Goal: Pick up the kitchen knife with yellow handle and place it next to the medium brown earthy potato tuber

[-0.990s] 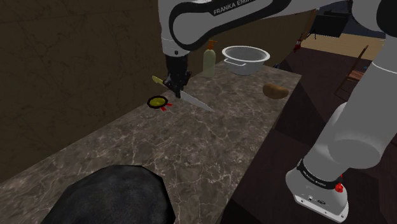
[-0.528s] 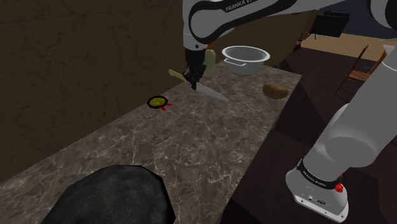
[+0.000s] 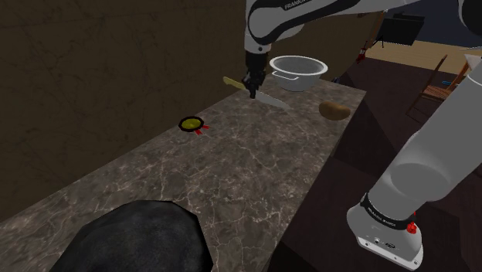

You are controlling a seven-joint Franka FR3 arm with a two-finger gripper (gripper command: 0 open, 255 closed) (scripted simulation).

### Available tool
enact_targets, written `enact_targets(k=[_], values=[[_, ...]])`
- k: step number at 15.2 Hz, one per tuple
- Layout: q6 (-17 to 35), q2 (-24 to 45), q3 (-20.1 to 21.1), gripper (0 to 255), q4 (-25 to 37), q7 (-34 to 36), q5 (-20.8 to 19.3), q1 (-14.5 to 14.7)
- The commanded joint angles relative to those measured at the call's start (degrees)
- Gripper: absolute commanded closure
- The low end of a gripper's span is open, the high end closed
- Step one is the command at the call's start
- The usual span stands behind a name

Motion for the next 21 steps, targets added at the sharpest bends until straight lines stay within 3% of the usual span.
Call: enact_targets(k=[1, 11, 21], values=[[-0.1, 0.2, -1.6, 255, 0.2, -3.2, -0.1, -1.4], [-1.0, 4.6, -8.6, 255, 5.6, -16.5, -0.1, -7.9], [-4.0, 14.4, -14.1, 255, 18.1, -29.3, 1.4, -14.8]])
